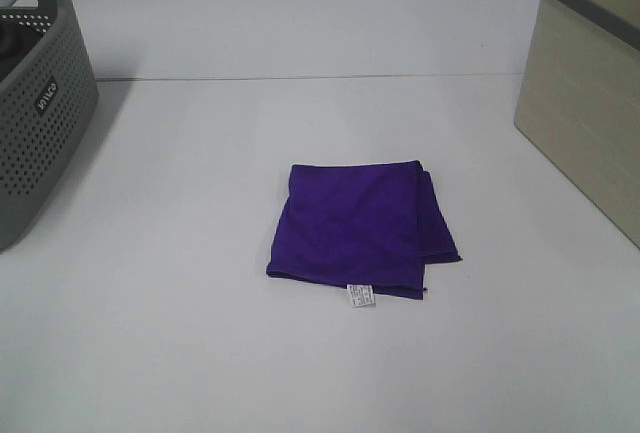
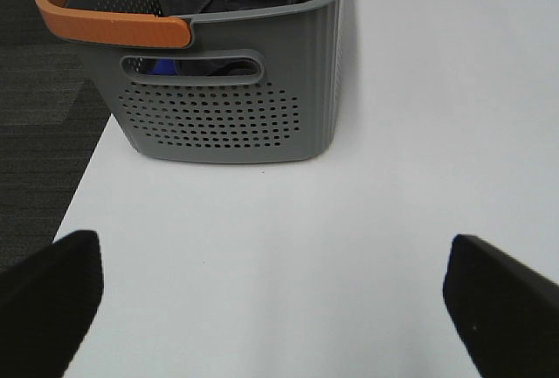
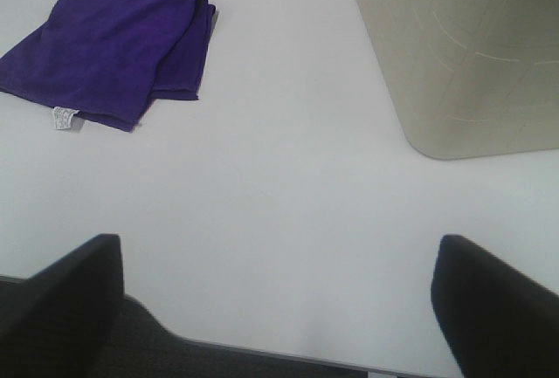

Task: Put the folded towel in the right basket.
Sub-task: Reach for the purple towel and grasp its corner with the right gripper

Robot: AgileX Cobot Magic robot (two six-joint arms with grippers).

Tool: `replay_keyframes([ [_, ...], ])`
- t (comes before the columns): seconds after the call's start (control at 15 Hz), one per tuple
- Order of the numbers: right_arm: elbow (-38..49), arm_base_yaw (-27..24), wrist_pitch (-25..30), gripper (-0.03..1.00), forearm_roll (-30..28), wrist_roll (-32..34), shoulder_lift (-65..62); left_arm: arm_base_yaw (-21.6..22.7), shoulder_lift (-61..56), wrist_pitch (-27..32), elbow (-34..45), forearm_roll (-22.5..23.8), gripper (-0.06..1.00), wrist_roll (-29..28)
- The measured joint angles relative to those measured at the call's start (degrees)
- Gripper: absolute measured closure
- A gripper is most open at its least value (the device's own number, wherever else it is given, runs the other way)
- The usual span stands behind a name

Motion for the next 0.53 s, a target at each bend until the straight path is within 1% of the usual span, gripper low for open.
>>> replay_keyframes([
  [0.53,0.0,0.0,0.0,0.05,0.0,0.0,0.0,0.0,0.0,0.0,0.0,0.0,-0.05,0.0],
])
